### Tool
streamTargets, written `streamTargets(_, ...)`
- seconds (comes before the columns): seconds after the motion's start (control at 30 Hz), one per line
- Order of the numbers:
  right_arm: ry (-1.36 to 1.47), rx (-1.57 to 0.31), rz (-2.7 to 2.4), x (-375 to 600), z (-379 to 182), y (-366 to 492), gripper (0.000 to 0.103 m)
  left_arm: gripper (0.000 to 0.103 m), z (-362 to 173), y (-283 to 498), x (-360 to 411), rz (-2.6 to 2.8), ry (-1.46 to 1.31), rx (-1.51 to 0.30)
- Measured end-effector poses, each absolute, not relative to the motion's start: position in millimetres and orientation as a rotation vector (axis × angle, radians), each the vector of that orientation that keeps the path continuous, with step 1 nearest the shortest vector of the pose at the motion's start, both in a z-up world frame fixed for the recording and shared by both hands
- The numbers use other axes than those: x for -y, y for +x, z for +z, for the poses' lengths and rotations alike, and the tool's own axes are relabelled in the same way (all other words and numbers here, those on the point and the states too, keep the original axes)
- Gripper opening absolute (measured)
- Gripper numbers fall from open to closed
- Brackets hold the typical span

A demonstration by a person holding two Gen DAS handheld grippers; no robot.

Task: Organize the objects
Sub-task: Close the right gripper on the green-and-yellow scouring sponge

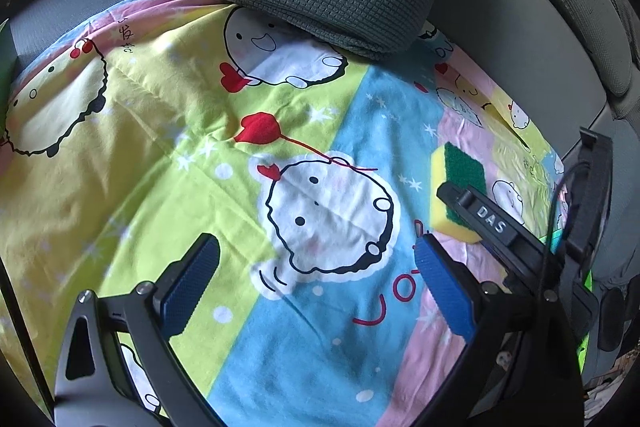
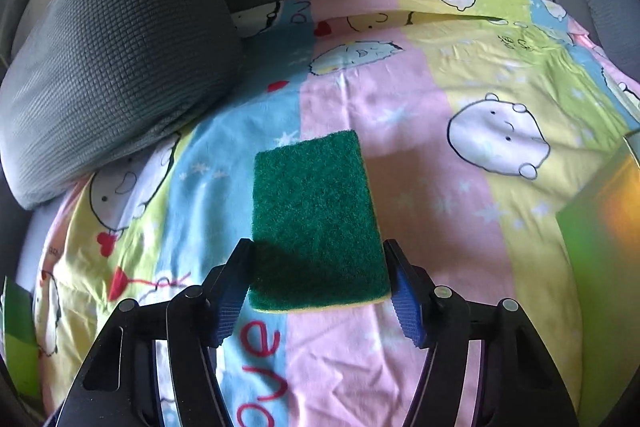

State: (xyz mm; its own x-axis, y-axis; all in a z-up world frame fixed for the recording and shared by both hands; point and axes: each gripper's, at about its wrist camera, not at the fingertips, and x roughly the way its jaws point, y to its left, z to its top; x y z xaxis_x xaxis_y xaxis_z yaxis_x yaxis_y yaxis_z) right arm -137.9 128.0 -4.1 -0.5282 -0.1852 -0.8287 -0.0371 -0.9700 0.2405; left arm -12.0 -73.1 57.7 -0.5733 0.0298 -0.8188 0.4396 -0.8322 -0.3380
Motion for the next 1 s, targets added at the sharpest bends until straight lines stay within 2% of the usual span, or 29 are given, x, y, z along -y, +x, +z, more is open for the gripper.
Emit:
streamTargets(0.13,1.503,0.42,-2.608,-136,2,-119,0.065,0.097,59,-12,75,-2.475,1.298,-0.784)
streamTargets(0.3,1.589,0.392,-2.563,-139,16,-86,0.065,0.097,59,-9,78,-2.475,1.301,-0.826)
streamTargets(0.53,1.664,0.511,-2.431,-148,13,-39,0.065,0.097,60,-8,76,-2.472,1.316,-0.82)
streamTargets(0.67,1.746,0.521,-2.346,-150,6,-40,0.07,0.097,59,-11,72,-2.48,1.343,-0.804)
streamTargets(0.8,1.746,0.524,-2.374,-158,8,-37,0.085,0.097,58,-12,68,-2.478,1.352,-0.777)
streamTargets(1.0,1.663,0.585,-2.422,-178,23,-34,0.085,0.097,59,-12,59,-2.514,1.38,-0.801)
